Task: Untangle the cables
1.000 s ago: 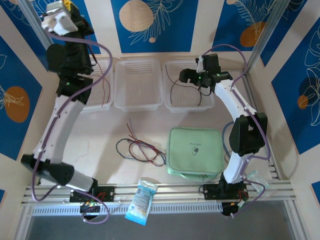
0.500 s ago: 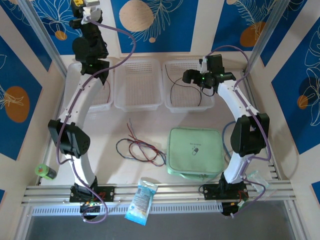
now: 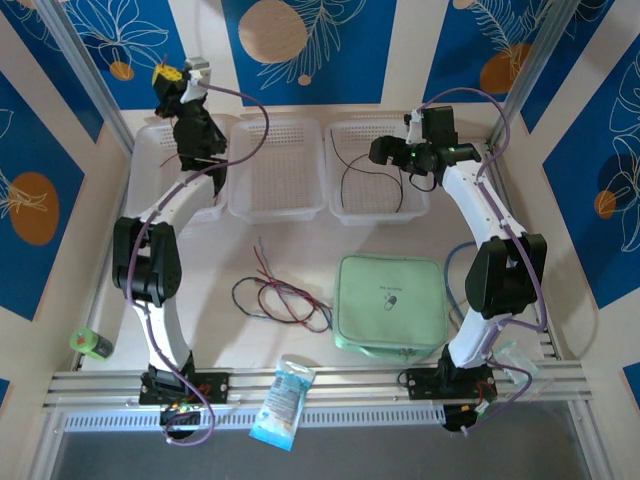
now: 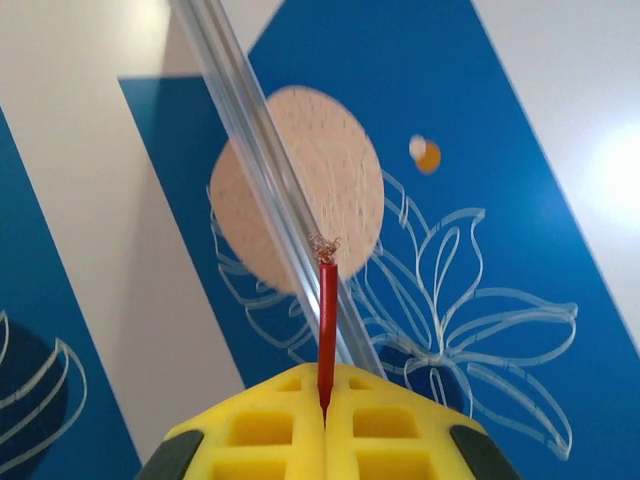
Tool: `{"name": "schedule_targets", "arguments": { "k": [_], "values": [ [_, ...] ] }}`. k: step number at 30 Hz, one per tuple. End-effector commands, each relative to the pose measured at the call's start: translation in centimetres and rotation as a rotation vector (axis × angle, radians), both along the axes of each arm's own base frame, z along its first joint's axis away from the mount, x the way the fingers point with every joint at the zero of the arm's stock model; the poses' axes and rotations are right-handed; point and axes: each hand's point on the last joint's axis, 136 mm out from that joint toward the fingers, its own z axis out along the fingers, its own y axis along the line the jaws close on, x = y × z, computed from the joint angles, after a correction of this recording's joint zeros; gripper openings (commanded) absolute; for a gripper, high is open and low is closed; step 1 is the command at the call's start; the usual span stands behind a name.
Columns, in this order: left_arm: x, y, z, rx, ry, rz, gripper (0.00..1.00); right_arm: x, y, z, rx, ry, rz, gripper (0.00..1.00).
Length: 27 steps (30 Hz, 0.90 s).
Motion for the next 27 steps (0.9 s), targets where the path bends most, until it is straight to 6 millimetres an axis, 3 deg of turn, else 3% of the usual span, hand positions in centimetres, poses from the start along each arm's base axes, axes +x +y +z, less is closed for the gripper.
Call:
{"name": "schedule_targets", "arguments": {
  "k": [1, 15, 22, 27],
  "values": [
    [-0.7, 1.6, -2.4, -0.061, -0.027, 0.062, 0.00, -0.6, 1.1, 0.9, 0.018, -0.003, 0.037, 0.92],
    [2.6, 2.1, -22.0, -0.218, 0.479, -0.031, 0.00, -1.0, 2.0, 0.7, -0.003, 0.000, 0.053, 0.92],
    [3.5, 2.1, -27.4, -0.370, 0.699, -0.115, 0.00, -1.1, 2.2, 0.6, 0.000, 0.004, 0.057, 0.92],
    [3.5, 2.0, -29.4, -0.445, 0.813, -0.164, 0.00, -1.3, 2.2, 0.6, -0.010, 0.001, 0.058, 0.92]
  ]
}}
